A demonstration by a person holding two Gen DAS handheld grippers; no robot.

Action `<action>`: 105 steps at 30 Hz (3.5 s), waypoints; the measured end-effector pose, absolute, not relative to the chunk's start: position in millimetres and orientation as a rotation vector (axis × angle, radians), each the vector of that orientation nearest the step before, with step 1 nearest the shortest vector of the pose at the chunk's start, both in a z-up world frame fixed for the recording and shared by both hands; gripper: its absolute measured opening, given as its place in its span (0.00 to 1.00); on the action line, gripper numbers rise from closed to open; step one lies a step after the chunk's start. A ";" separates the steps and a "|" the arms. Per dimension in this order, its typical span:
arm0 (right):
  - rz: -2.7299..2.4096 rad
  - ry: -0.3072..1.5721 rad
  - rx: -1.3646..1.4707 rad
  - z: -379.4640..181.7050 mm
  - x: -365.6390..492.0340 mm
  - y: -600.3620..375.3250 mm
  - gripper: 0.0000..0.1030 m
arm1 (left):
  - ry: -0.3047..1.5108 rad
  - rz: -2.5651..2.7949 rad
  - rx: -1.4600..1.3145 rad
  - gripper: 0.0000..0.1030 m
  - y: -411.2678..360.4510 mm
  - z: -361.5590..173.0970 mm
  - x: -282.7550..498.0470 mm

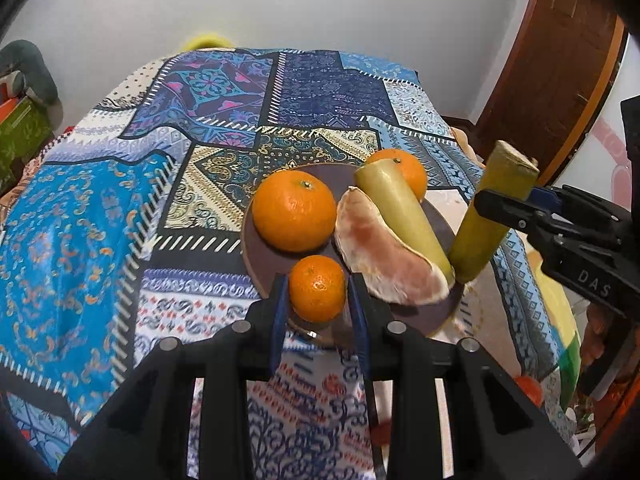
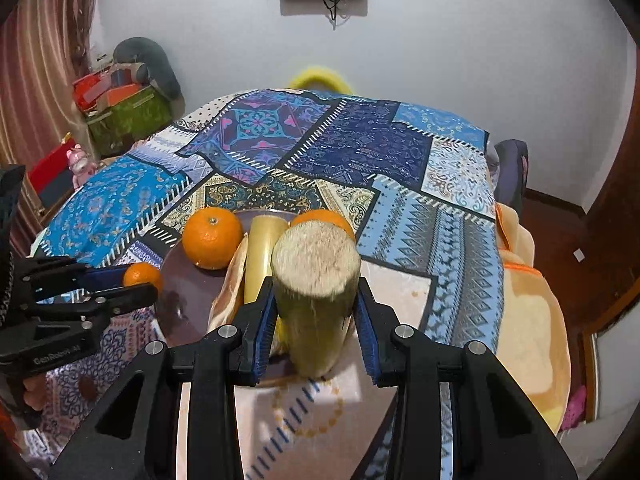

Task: Organize fruits
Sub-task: 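Grasp a tangerine with the left tool while the right tool carries sugarcane to the plate, then release the tangerine on the plate with the left tool while the right tool releases sugarcane, then grasp a tangerine with the left tool while the right tool grasps the red tomato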

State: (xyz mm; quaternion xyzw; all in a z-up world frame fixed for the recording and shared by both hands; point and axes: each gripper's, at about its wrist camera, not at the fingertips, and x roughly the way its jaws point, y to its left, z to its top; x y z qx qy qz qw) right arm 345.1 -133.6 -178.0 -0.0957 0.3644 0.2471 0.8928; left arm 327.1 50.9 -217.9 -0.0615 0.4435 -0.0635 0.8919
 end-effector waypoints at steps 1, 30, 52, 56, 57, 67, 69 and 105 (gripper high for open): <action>0.513 0.757 -0.202 -179.1 347.7 -132.0 0.33 | 0.923 -0.134 -0.129 0.29 50.5 -219.5 330.8; 0.540 0.740 -0.194 -184.1 363.3 -120.3 0.43 | 0.989 -0.158 -0.136 0.32 40.9 -236.9 357.0; 0.498 0.687 -0.163 -144.9 245.3 -164.4 0.44 | 0.849 -0.148 -0.078 0.50 29.9 -152.9 236.5; 0.492 0.716 -0.164 -153.5 230.3 -172.1 0.44 | 0.852 -0.162 -0.078 0.54 22.1 -152.3 218.1; 0.490 0.723 -0.164 -155.5 227.1 -173.7 0.44 | 0.857 -0.166 -0.081 0.54 20.6 -153.2 215.4; 0.496 0.855 -0.137 -193.4 215.6 -188.2 0.46 | 0.926 -0.201 -0.092 0.56 5.0 -179.9 198.7; 0.508 0.882 -0.105 -201.6 218.7 -190.1 0.54 | 0.946 -0.202 -0.097 0.56 3.8 -186.6 199.3; 0.428 0.908 0.035 -225.7 251.2 -247.3 0.41 | 1.105 -0.371 -0.019 0.56 -99.5 -242.3 253.5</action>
